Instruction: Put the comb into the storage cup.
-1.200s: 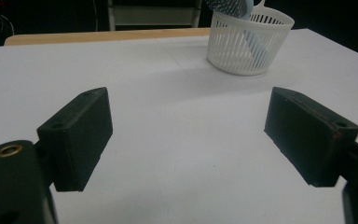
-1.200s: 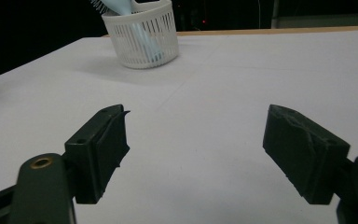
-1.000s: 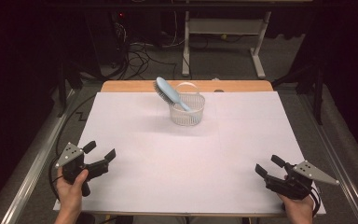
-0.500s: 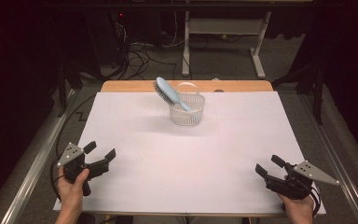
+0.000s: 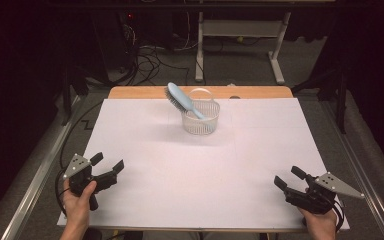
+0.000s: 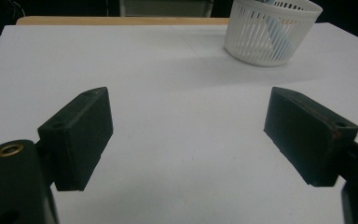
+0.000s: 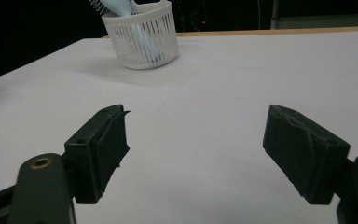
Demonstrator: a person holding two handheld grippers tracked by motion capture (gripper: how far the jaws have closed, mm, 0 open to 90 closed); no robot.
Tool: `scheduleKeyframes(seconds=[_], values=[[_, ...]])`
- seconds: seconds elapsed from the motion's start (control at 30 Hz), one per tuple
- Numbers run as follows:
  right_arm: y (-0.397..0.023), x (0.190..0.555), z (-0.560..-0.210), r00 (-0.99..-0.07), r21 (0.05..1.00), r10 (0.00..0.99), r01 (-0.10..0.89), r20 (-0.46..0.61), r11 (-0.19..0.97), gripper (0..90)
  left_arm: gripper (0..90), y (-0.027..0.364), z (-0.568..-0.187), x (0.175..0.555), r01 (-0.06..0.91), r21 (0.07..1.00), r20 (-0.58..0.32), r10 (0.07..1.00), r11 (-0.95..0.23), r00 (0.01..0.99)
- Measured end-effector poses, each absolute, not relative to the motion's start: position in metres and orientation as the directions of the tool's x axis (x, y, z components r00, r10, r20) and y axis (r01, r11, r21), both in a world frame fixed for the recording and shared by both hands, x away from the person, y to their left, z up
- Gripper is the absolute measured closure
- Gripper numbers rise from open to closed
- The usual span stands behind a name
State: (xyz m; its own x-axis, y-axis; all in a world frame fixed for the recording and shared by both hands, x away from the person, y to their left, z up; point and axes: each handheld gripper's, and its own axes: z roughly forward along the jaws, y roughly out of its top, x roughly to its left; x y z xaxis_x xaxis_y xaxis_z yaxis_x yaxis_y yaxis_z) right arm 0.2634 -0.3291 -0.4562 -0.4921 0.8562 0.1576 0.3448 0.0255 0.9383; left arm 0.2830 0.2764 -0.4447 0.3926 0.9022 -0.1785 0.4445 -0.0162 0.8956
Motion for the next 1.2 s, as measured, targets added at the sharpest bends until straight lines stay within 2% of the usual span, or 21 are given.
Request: scheduleKeyframes(seconds=[1.2], values=[[-0.329, 0.262, -0.456, -0.491, 0.938, 0.857, 0.345, 0.159, 0.023, 22.4, 16.3, 0.277, -0.463, 0.279, 0.445, 0.896, -0.176, 0.911, -0.008, 0.372]])
